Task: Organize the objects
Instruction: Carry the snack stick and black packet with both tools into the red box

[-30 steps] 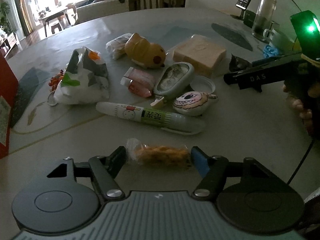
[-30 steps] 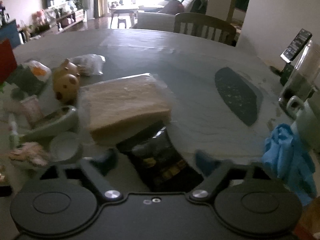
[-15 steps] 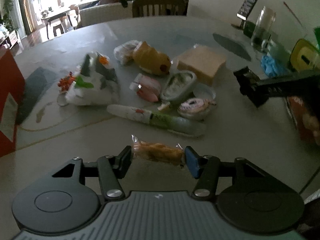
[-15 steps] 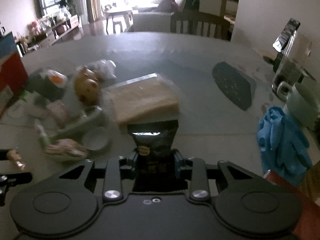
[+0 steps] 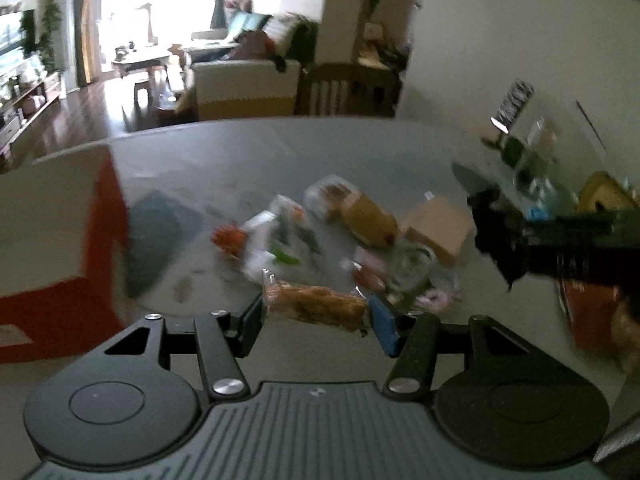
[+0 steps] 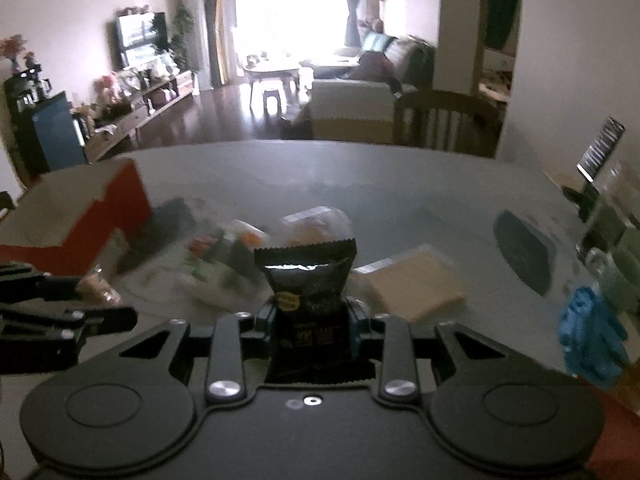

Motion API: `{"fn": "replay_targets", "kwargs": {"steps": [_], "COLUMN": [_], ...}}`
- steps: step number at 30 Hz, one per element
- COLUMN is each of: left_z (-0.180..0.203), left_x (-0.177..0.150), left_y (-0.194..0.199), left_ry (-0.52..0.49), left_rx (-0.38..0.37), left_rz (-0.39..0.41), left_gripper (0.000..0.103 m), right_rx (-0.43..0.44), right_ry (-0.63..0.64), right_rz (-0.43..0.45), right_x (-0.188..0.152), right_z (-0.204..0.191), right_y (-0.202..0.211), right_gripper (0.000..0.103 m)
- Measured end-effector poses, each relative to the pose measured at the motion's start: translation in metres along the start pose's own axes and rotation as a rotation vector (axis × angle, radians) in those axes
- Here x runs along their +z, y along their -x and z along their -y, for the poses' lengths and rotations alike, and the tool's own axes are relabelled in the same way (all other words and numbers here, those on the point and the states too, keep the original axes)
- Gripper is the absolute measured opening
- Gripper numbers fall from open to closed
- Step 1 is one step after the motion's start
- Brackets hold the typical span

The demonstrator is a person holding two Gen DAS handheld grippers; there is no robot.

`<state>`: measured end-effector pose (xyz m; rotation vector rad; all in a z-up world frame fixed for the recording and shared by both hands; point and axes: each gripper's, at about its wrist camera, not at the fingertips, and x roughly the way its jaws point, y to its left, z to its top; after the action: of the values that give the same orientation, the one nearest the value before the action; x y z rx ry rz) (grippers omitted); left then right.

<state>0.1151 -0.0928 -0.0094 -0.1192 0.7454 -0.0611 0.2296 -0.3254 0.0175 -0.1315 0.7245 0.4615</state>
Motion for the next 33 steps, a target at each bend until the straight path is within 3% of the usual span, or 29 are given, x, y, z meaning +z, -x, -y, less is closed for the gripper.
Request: {"fn": "replay_targets", "kwargs": {"steps": [10,19,26,33], "left_z": [-0.09,-0.156,-0.206,-0.254], "left_x": [0.011,0.018,0.026,0.044], "left_y": [0.055,0.079,0.083,0.059], "left_ry": [0.106,0.161,0.181,0.154], "left_rx": [0.073,0.143,0.199,0.267], "left_rz": [0.057,0.122,0.13,0.072], "left_gripper": [0.056,0.056,0.056,0.056], "right_rx": [0.091,0.162,0.202,0.206], "right_ry": [0.05,0.132,0.193,0.287], "right_rz": [0.023,0.062,0.055,-0.025], "right_x": [0.03,0.059,0.081,0.089], "right_z": [-0.101,-0.173,-0.223,-0.266], "right_y": [0.001,-0.019,-0.05,-0.095], "right_gripper": [0.032,0.032,0.032,0.032]}}
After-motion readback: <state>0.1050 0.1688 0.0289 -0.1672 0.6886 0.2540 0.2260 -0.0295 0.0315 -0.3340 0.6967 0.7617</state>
